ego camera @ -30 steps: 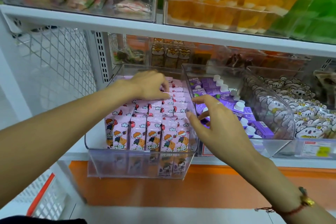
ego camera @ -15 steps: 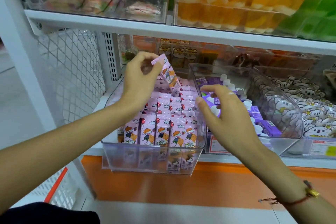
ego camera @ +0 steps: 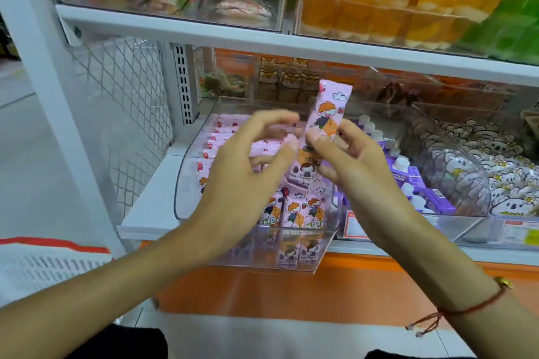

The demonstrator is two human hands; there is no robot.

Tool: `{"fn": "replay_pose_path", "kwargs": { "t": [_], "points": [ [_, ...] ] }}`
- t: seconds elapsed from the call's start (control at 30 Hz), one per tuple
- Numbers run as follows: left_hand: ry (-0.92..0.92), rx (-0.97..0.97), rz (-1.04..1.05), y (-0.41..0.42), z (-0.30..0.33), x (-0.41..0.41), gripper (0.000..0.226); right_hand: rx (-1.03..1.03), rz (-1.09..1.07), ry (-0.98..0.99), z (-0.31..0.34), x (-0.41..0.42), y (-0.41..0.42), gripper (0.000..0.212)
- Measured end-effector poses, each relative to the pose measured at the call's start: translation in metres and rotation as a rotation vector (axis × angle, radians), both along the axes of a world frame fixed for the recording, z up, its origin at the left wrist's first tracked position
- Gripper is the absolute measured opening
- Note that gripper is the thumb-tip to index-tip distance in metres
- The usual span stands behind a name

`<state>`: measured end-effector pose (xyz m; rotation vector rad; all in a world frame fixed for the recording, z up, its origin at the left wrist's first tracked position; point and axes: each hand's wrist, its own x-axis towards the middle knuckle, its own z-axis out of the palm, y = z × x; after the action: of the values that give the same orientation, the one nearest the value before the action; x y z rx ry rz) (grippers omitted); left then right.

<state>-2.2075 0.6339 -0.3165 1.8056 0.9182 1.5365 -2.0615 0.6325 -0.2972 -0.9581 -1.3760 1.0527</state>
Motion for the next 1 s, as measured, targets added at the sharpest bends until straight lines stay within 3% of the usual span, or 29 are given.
{"fn": "replay_pose_path", "kwargs": {
  "t": [0.13,0.3,0.47,0.57,0.67,0.77,0.83,1.0],
  "points": [
    [0.191,0.045,0.091,0.001,-0.011,0.005,0.046,-0.058,-0.015,0.111,-0.003,-0.004,-0.002,0.022],
    [0.128,0.028,-0.039,0.008,-0.010,0.001,0.035,0.032,0.003,0.098,-0.003,-0.001,0.000,0.026],
    [0.151,0.006,-0.141,0.015,-0.009,-0.007,0.032,0.169,0.071,-0.139,-0.004,0.000,-0.002,0.029],
    [0.151,-0.110,-0.197,0.012,-0.008,-0.004,0.039,0.219,-0.072,-0.192,-0.003,0.000,-0.001,0.020],
    [0.145,-0.182,-0.214,0.007,-0.003,0.000,0.041,0.114,-0.205,-0.132,0.001,0.003,0.001,0.019],
    [0.069,-0.412,-0.304,0.005,0.007,-0.001,0.025,-0.068,-0.266,-0.086,0.000,0.004,0.004,0.039],
    [0.012,-0.617,-0.381,0.007,0.012,-0.003,0.027,-0.185,-0.244,-0.022,-0.001,0.004,0.006,0.044],
    [0.007,-0.715,-0.436,0.008,0.014,-0.006,0.032,-0.207,-0.214,-0.005,-0.002,0.005,0.007,0.055]
  ]
}}
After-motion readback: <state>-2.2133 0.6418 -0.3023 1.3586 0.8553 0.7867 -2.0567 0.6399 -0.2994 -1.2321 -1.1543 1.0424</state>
